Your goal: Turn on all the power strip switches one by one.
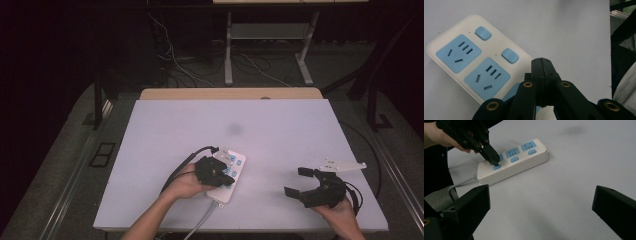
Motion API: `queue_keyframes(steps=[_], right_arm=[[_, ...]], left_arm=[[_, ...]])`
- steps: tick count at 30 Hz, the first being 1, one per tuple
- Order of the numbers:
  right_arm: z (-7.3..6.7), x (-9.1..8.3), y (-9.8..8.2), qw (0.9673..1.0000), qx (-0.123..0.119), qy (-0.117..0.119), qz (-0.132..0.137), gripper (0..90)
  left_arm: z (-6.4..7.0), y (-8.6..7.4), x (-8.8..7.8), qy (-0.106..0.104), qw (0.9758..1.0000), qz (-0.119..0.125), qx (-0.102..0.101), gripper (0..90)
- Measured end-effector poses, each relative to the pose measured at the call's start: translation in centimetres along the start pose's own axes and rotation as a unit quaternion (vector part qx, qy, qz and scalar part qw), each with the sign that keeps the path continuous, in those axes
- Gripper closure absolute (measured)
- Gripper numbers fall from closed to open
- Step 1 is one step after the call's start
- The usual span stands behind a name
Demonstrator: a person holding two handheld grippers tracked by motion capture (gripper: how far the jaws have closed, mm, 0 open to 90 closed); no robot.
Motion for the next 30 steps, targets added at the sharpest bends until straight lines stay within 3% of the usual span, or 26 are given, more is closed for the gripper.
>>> queue_keyframes(steps=[13, 20, 30], right_arm=[[0.0, -0.02, -0.01, 1.0, 0.0, 0.0, 0.001, 1.3], [0.02, -0.06, 0.0, 1.0, 0.001, -0.001, 0.002, 1.3], [-0.04, -0.22, 0.03, 1.0, -0.001, -0.001, 0.006, 1.3]], left_arm=[[-0.36, -0.44, 0.12, -0.013, 0.9997, 0.013, -0.018, 89.3], [-0.37, -0.48, 0.25, -0.013, 0.9997, 0.012, -0.016, 89.5], [-0.53, -0.6, 0.44, -0.019, 0.9994, 0.011, -0.028, 89.9]])
Point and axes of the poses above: each handheld gripper's, and its own axes: x roughly forward along the jaws, y roughly out of its top, z roughly to its right, the point moved 1 cm from there along x, roughly forward along the jaws, and after that the axes turned 1 degree about y, right-handed, at the moved point
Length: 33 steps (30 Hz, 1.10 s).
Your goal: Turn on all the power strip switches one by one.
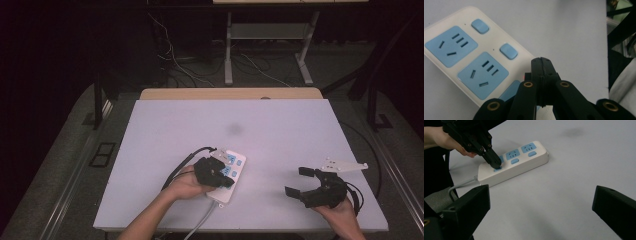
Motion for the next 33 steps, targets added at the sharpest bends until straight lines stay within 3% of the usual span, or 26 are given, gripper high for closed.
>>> queue_keyframes(steps=[12, 18, 23, 33], right_arm=[[0.06, 0.05, -0.03, 1.0, 0.0, 0.001, -0.001, 1.3], [0.08, 0.05, -0.04, 1.0, 0.001, 0.0, -0.001, 1.3], [0.14, 0.04, -0.06, 1.0, 0.001, -0.001, -0.002, 1.3], [0.28, 0.04, -0.09, 1.0, 0.003, -0.003, -0.003, 1.3]], left_arm=[[0.03, 0.08, -0.07, 0.003, 1.0, -0.004, -0.001, 89.6], [0.16, -0.16, -0.09, 0.007, 0.9999, 0.008, -0.009, 89.5], [0.28, -0.25, -0.36, 0.016, 0.9998, 0.008, -0.002, 89.4], [0.56, 0.12, -0.97, 0.015, 0.9997, 0.015, 0.008, 89.3]])
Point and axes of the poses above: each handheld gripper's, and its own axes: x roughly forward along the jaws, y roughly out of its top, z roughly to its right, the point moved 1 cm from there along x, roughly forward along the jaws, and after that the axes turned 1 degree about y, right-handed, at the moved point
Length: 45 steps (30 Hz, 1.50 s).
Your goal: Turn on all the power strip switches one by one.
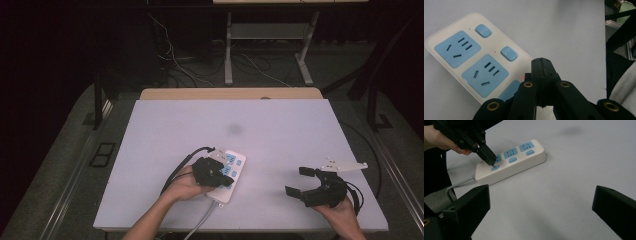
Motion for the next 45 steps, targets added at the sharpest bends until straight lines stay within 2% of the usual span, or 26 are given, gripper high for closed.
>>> queue_keyframes(steps=[15, 27, 45], right_arm=[[0.1, 0.0, 0.0, 1.0, 0.002, 0.001, 0.002, 1.3], [0.1, 0.0, 0.0, 1.0, 0.002, 0.001, 0.001, 1.3], [0.1, 0.0, 0.0, 1.0, 0.0, 0.003, 0.0, 1.3]], left_arm=[[-0.3, 1.7, -1.4, 0.008, 0.9998, 0.007, 0.015, 89.3], [-0.9, 2.6, -1.4, 0.009, 0.9998, -0.001, 0.02, 89.3], [-2.4, 3.4, -0.3, 0.01, 0.9998, -0.009, 0.015, 89.3]])
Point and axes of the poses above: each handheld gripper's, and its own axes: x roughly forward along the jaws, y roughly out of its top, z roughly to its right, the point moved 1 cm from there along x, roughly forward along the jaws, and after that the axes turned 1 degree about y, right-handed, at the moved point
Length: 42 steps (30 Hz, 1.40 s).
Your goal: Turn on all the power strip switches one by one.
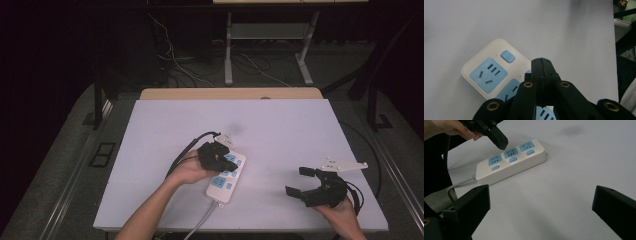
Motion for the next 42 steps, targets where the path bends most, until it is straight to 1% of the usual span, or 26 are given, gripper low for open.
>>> queue_keyframes(steps=[14, 23, 32, 37, 42], right_arm=[[0.1, -0.1, 0.0, 1.0, 0.0, 0.0, 0.001, 1.3], [0.1, -0.1, 0.0, 1.0, 0.0, 0.0, 0.0, 1.3], [0.1, -0.1, 0.0, 1.0, 0.0, 0.001, 0.0, 1.3], [0.0, -0.1, 0.0, 1.0, -0.002, 0.003, 0.001, 1.3], [0.0, -0.2, 0.0, 1.0, -0.001, 0.004, 0.003, 1.3]], left_arm=[[-0.7, 0.0, 1.5, -0.004, 0.9999, -0.014, 0.0, 89.2], [-0.6, -0.1, 2.4, -0.006, 0.9994, -0.034, 0.009, 89.2], [-0.7, -0.2, 2.4, -0.011, 0.9994, -0.033, 0.006, 89.1], [-0.7, -0.3, 2.5, -0.011, 0.9994, -0.031, 0.013, 89.2], [-0.5, -0.4, 2.6, -0.004, 0.9993, -0.03, 0.021, 89.4]])
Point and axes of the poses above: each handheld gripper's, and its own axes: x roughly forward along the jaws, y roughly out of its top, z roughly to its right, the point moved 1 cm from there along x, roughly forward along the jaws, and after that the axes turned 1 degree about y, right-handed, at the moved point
